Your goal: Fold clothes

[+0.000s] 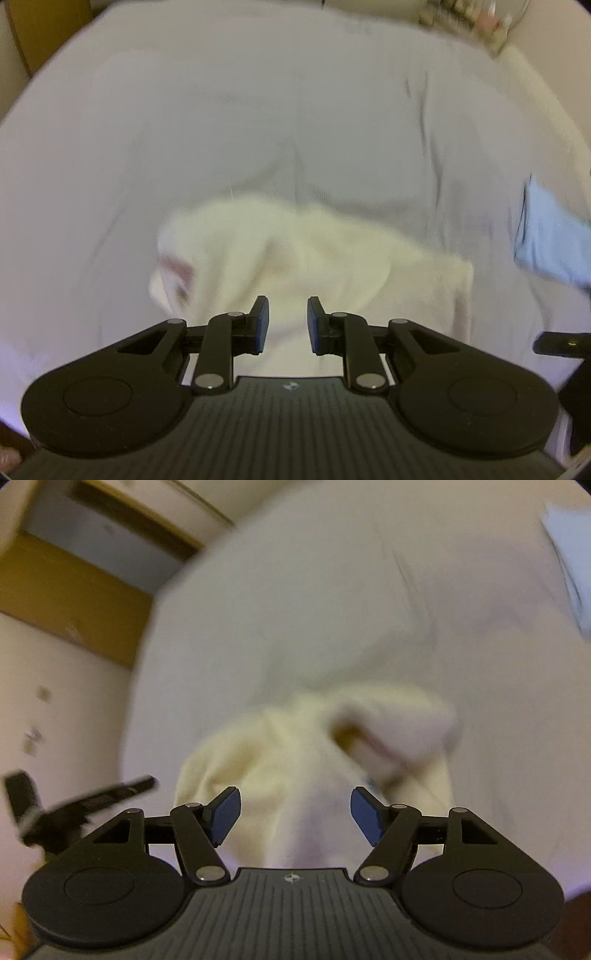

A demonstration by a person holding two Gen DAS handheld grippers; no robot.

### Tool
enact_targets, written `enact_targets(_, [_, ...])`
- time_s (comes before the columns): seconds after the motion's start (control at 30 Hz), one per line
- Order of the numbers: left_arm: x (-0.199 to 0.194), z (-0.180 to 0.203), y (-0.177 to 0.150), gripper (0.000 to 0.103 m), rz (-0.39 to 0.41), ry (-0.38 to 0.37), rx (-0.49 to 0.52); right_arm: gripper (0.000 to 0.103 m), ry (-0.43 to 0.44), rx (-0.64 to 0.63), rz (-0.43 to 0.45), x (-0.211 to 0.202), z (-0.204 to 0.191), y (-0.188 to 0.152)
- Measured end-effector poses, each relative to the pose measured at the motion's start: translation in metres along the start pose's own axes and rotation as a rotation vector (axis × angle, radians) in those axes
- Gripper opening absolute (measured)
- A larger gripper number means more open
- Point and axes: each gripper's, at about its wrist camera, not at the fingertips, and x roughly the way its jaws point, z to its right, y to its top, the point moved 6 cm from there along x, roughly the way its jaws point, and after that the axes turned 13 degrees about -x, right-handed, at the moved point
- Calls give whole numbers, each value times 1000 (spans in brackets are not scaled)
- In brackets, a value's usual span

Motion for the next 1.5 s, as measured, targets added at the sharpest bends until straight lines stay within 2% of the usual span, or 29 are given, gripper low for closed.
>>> enact_targets(0.07, [13,12,-24,17,-54,8,28,69,-62,32,-66,14,25,-20])
enact_targets(0.13, [26,32,-43,17,-99,-2,56,67,-130,78,-68,17,56,-27])
enact_targets(0.17, [32,43,-51,17,-120,-11,68,67,-151,96,-66,15,70,-36])
enact_targets(0.23, [44,63,-69,20,-153,-37,93,60,-192,131,-62,12,97,-53])
enact_targets(0.3, [53,86,-80,25,-174,-77,128,60,-215,160,-62,15,121,-63])
enact_targets(0.37, [58,112,-81,35,-172,-105,165,60,-230,192,-63,23,144,-73])
enact_targets(0.5, [67,160,-76,45,-152,-143,237,60,-206,255,-63,27,162,-85])
enact_targets(0.57, [71,180,-74,62,-138,-142,267,60,-199,270,-65,30,167,-86])
enact_targets(0.63, [80,198,-67,71,-122,-119,290,61,-192,269,-63,32,169,-83])
enact_targets(0.67, [87,205,-64,72,-117,-103,299,61,-188,267,-60,33,170,-81])
enact_targets(0.73, [107,213,-64,72,-125,-55,309,63,-182,264,-51,37,173,-76])
enact_targets(0.8, [124,215,-66,62,-141,1,328,66,-183,266,-41,34,176,-73])
enact_targets(0.87, [139,213,-72,22,-162,41,345,66,-182,272,-39,32,177,-72])
enact_targets(0.97, [133,201,-74,16,-144,33,319,66,-174,283,-37,35,180,-71])
enact_targets(1.13, [100,157,-59,14,-62,21,235,66,-174,287,-58,50,173,-70])
enact_targets(1.27, [56,91,-36,12,-6,37,116,66,-172,262,-76,67,155,-65])
enact_targets(1.4, [10,-2,-15,8,37,77,-29,66,-160,238,-67,83,125,-57])
enact_targets(1.5, [-14,-84,-13,7,68,198,-89,66,-145,212,-51,100,95,-50])
